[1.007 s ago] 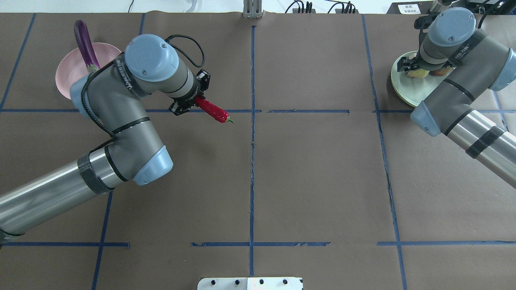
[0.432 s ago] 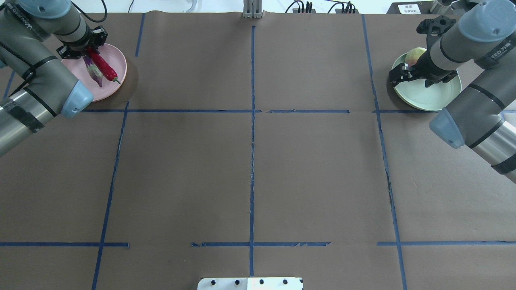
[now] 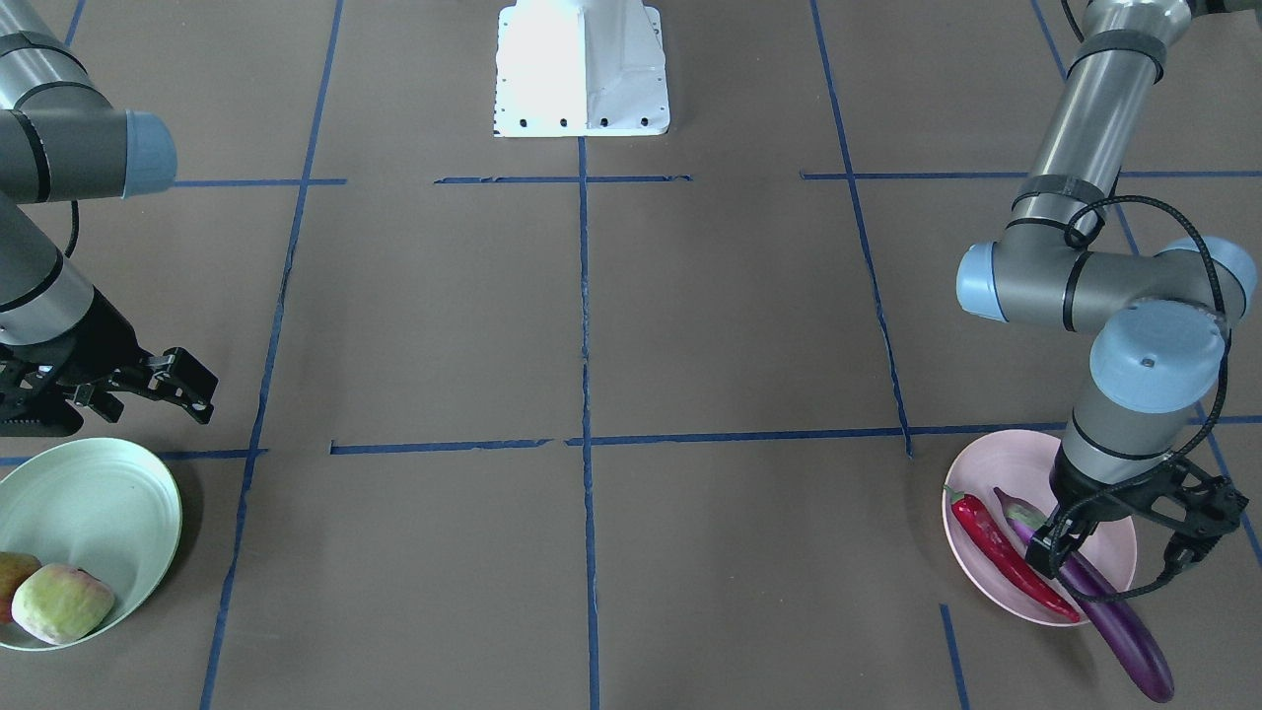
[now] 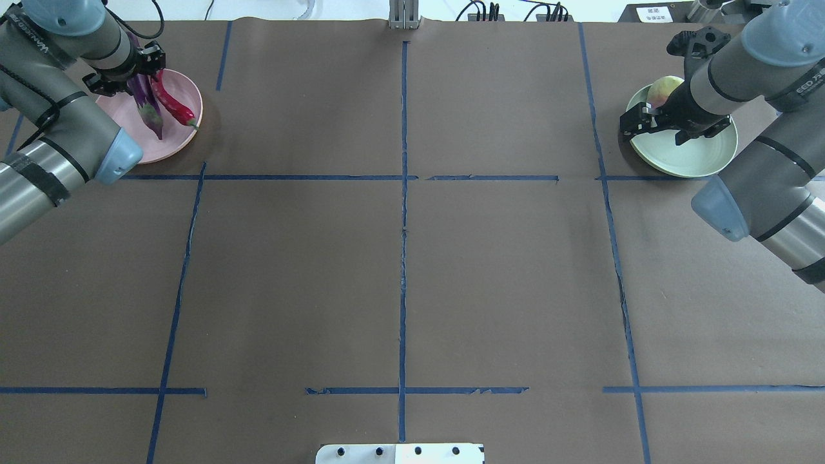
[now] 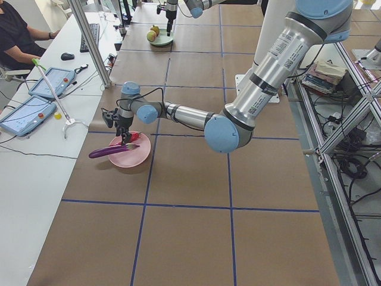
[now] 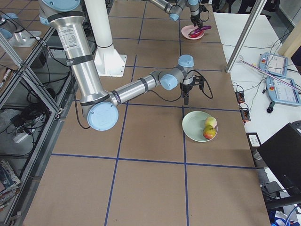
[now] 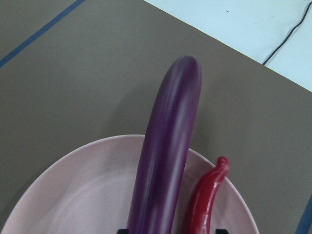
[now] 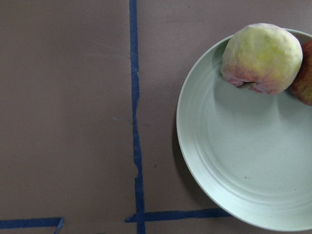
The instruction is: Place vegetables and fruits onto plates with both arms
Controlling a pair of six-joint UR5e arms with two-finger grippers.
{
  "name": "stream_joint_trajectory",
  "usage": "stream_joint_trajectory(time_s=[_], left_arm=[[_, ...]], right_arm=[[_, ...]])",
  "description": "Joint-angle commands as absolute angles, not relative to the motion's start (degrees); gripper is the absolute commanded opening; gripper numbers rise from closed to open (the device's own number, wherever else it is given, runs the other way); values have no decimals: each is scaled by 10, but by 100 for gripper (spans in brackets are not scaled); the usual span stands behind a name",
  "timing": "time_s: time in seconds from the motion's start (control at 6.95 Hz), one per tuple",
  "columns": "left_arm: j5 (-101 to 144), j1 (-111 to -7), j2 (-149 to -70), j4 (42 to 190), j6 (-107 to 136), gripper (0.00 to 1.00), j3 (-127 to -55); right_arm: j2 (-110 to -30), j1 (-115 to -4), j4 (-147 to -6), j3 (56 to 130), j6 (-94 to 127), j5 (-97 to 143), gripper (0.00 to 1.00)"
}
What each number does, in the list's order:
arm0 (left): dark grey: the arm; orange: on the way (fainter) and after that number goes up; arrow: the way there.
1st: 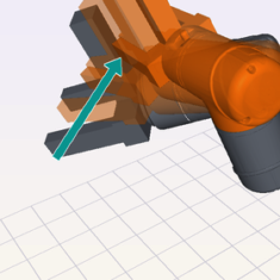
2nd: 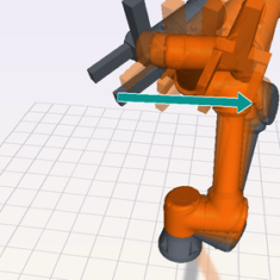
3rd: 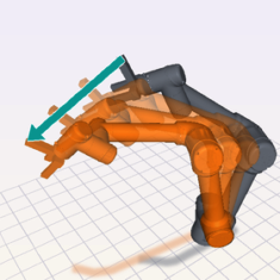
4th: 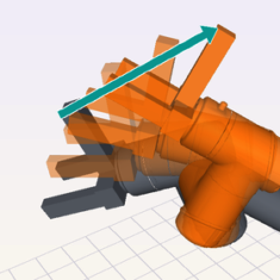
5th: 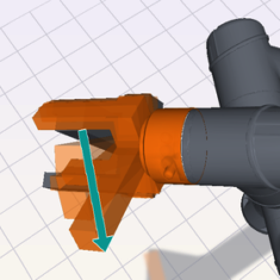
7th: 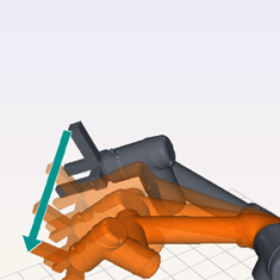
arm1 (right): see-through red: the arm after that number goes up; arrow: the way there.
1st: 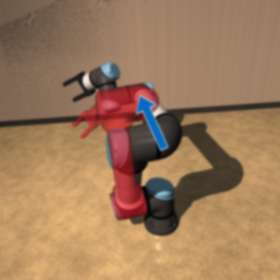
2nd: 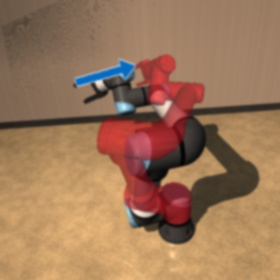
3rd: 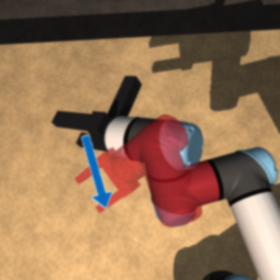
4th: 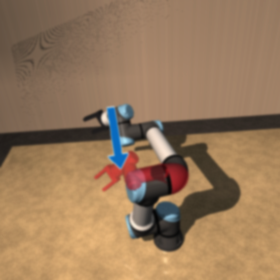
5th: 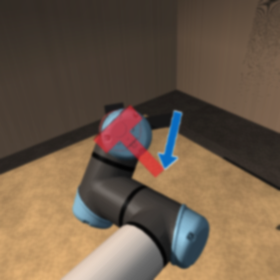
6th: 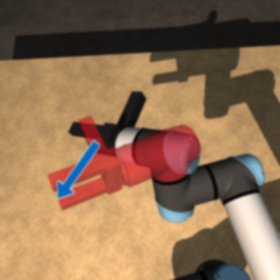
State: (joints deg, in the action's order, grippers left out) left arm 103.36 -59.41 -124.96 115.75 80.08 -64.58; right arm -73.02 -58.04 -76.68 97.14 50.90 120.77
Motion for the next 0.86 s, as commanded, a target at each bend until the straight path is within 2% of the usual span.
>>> stream_joint_trajectory(time_s=[0.0, 0.29, 0.58, 0.72], left_arm=[[1065, -598, -1242, 1167, 801, 100, -693], [1157, -604, -1133, 1160, 780, 100, -860], [1197, -606, -960, 1159, 544, 100, -1018], [1203, -627, -888, 1151, 452, 100, -1065]], right_arm=[[-758, -602, -846, 1068, 516, 1263, 100], [-807, -650, -966, 1201, 506, 1270, 100], [-889, -729, -1003, 1237, 348, 1290, 100], [-930, -786, -1004, 1226, 231, 1316, 100]])
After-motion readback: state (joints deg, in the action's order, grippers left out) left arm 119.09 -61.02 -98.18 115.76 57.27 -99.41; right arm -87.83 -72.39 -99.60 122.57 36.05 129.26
